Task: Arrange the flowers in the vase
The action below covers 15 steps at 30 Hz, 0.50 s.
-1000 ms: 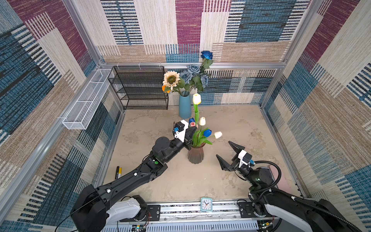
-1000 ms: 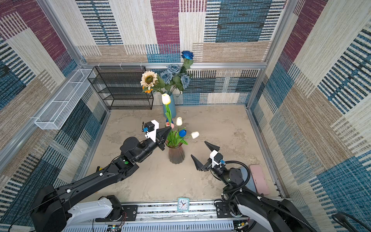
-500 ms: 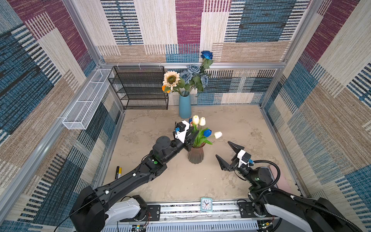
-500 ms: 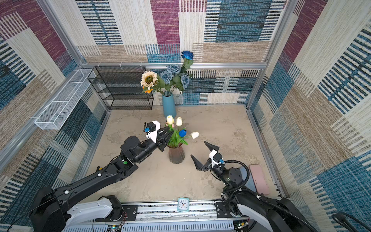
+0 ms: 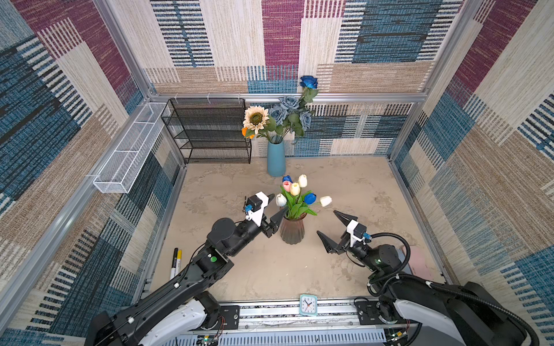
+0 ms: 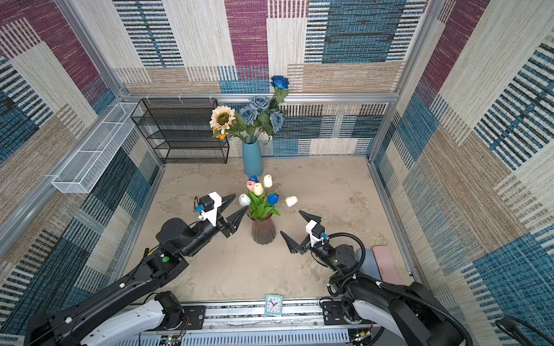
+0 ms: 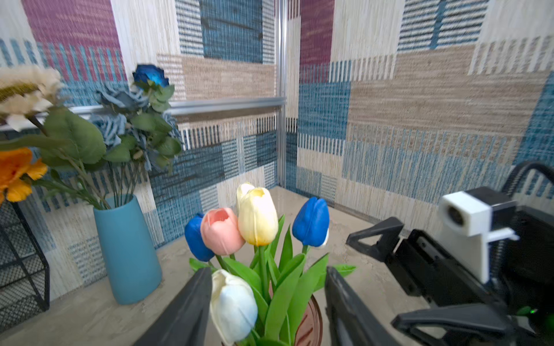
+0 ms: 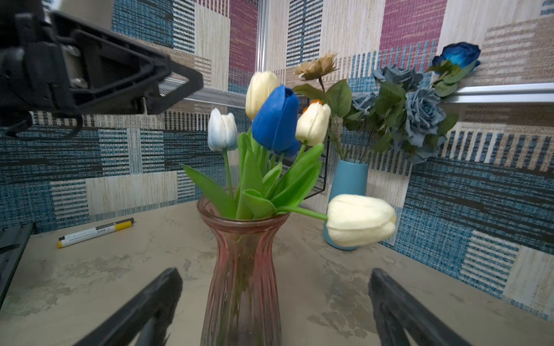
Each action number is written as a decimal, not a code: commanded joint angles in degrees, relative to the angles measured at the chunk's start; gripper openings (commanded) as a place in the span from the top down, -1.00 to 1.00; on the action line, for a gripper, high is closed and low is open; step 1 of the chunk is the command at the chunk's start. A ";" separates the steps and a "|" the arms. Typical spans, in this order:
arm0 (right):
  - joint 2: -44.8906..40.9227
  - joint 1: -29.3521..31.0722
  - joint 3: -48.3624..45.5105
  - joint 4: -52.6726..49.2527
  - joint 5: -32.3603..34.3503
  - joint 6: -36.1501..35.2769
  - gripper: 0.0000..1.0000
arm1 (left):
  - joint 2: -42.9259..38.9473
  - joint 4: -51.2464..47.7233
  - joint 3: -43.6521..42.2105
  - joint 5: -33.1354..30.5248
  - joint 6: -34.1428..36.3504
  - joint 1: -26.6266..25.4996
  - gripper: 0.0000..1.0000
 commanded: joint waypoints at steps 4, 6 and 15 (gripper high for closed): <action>13.19 0.05 5.18 4.44 -7.41 3.18 -1.00 | -10.98 2.99 -11.42 -4.98 2.30 0.53 -0.79; 16.84 0.11 6.43 7.32 -9.51 4.59 -1.00 | -14.90 2.87 -15.79 -7.05 1.21 0.73 -0.90; 29.87 3.33 13.20 11.90 -10.13 2.01 -0.91 | -22.69 -0.34 -25.34 -11.44 -2.63 1.19 -0.97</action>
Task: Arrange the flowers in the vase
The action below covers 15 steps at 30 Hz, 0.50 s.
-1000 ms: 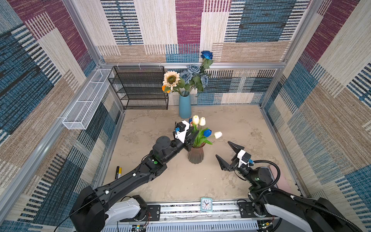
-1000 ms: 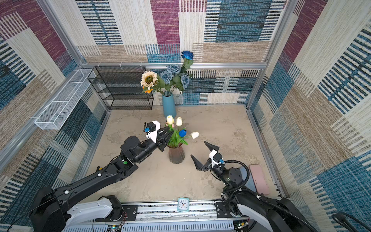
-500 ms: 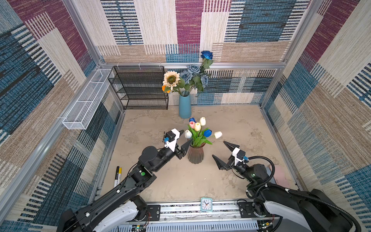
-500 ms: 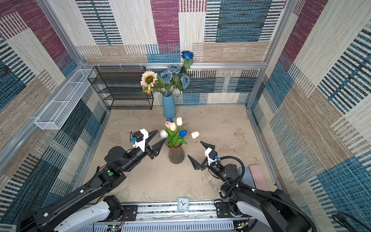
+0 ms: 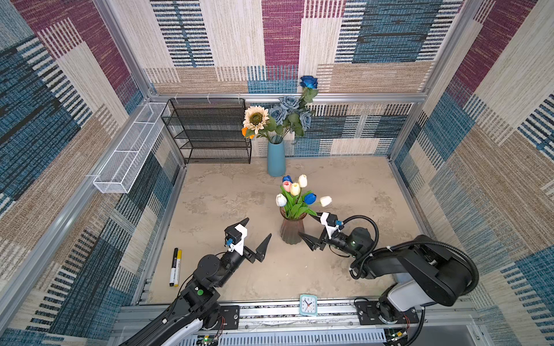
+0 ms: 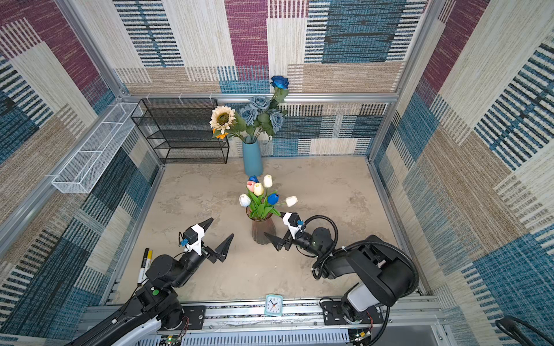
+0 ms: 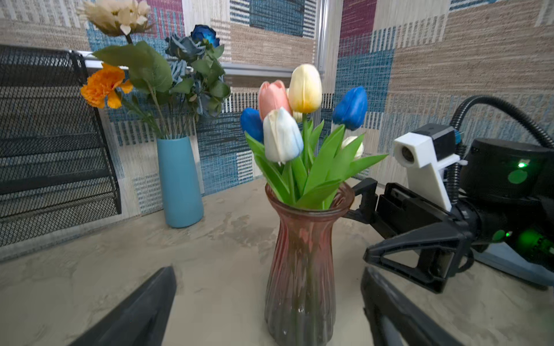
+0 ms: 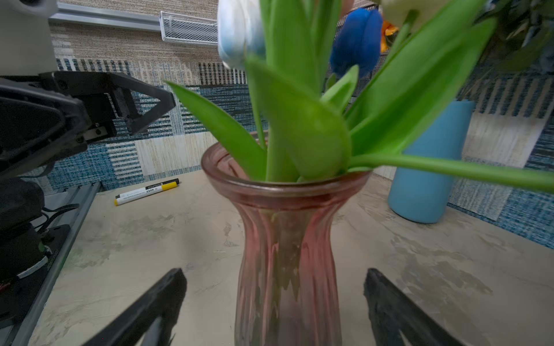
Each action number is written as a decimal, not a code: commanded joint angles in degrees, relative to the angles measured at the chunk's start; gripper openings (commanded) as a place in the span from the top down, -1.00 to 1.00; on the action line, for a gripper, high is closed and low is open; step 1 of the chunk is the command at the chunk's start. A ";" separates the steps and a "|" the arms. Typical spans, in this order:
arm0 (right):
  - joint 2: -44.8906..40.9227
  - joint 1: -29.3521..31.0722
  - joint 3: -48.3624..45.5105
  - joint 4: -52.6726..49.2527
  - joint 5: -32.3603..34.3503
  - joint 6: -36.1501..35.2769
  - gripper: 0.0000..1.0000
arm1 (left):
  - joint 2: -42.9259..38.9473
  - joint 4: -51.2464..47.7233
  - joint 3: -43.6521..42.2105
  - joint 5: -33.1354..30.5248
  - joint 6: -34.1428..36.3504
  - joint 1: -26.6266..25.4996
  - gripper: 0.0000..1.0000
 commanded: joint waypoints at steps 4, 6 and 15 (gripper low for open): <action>6.52 1.88 4.33 7.90 0.39 -1.04 -0.96 | 1.37 1.91 -1.01 -2.26 -1.05 0.61 -0.98; 8.34 2.39 5.71 9.09 1.52 -0.87 -1.00 | 2.42 2.28 -0.74 -2.01 -1.13 0.88 -0.98; 13.96 3.52 10.46 12.60 6.04 -1.75 -0.97 | 5.71 4.91 -0.80 -1.56 -1.21 1.50 -0.98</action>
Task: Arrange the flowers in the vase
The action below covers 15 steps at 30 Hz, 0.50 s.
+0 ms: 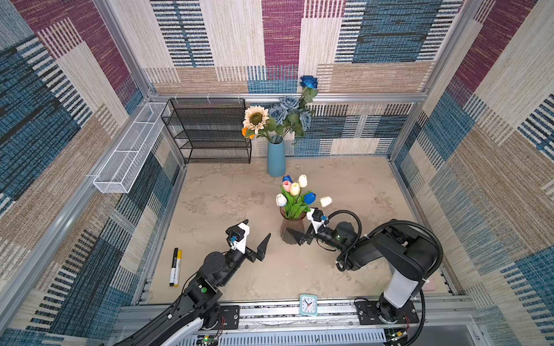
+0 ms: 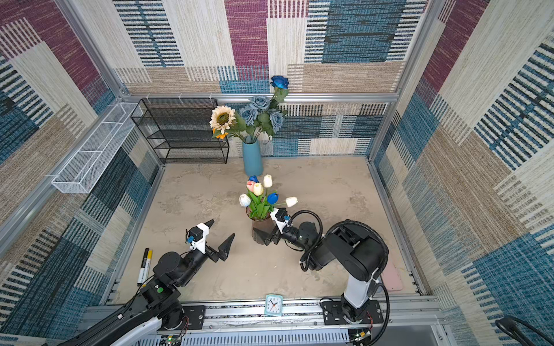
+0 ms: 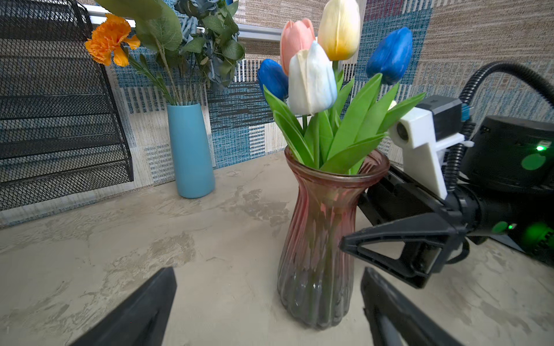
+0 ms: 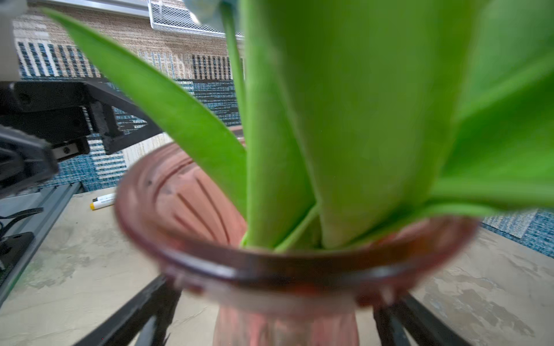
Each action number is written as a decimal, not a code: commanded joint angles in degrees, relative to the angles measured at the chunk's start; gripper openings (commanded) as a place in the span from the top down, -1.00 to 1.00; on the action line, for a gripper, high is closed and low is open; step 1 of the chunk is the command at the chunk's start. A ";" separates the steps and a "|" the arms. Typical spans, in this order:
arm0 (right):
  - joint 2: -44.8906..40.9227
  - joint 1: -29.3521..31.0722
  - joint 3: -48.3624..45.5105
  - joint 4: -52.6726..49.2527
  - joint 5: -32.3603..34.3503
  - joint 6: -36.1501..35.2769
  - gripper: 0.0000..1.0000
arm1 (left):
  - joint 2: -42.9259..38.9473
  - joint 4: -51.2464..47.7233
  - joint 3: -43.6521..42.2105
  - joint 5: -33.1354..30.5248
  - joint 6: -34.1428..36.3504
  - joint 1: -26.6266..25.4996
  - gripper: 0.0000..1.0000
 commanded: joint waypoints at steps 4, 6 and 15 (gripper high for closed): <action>2.48 0.68 3.21 7.89 2.94 -0.79 -0.88 | 1.88 5.98 -1.33 -0.27 -1.11 0.43 -0.98; 2.78 0.81 4.21 7.37 2.80 -0.95 -0.82 | 2.38 6.82 -1.86 -0.10 -1.35 0.54 -0.97; 3.30 0.87 5.04 7.76 2.51 -1.05 -0.50 | 2.44 6.82 -1.91 -0.57 -0.96 1.33 -0.98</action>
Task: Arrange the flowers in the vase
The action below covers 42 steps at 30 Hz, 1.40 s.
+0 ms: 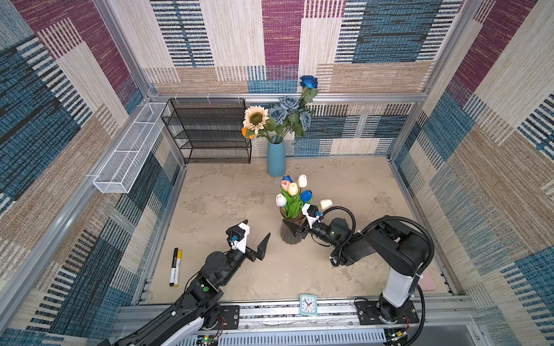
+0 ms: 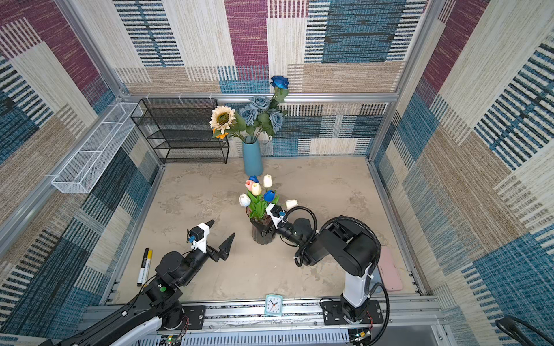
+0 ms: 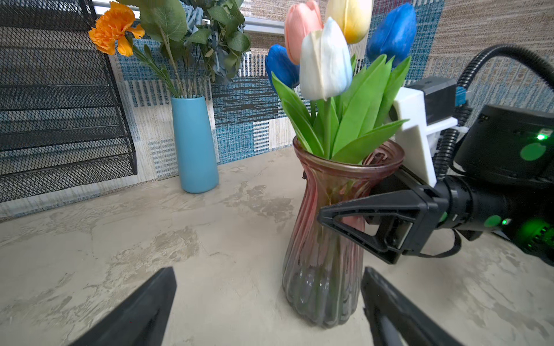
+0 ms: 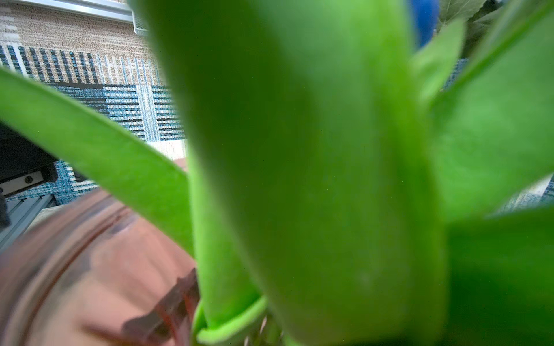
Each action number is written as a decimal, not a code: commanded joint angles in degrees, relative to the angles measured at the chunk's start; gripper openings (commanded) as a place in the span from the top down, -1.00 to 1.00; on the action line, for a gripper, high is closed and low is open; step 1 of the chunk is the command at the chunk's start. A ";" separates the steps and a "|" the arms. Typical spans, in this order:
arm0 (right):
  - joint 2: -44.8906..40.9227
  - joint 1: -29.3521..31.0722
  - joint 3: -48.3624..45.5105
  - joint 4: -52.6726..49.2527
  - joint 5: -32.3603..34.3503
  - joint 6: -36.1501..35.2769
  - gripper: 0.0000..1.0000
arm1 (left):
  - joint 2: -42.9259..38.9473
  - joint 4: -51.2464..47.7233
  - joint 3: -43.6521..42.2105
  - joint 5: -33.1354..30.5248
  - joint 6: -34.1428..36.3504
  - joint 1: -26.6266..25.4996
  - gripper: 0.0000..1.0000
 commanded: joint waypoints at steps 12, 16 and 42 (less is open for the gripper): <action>-0.49 -0.02 0.51 7.93 -0.43 -1.32 0.06 | 2.77 5.94 1.14 -0.18 0.96 0.61 -0.98; -1.39 -0.58 0.77 7.73 0.16 -2.15 0.20 | 6.24 8.39 2.17 -0.22 1.71 0.75 -0.98; 19.42 -30.65 43.67 -10.21 -13.49 -2.44 0.35 | 23.06 17.13 9.40 4.37 1.66 1.84 -0.98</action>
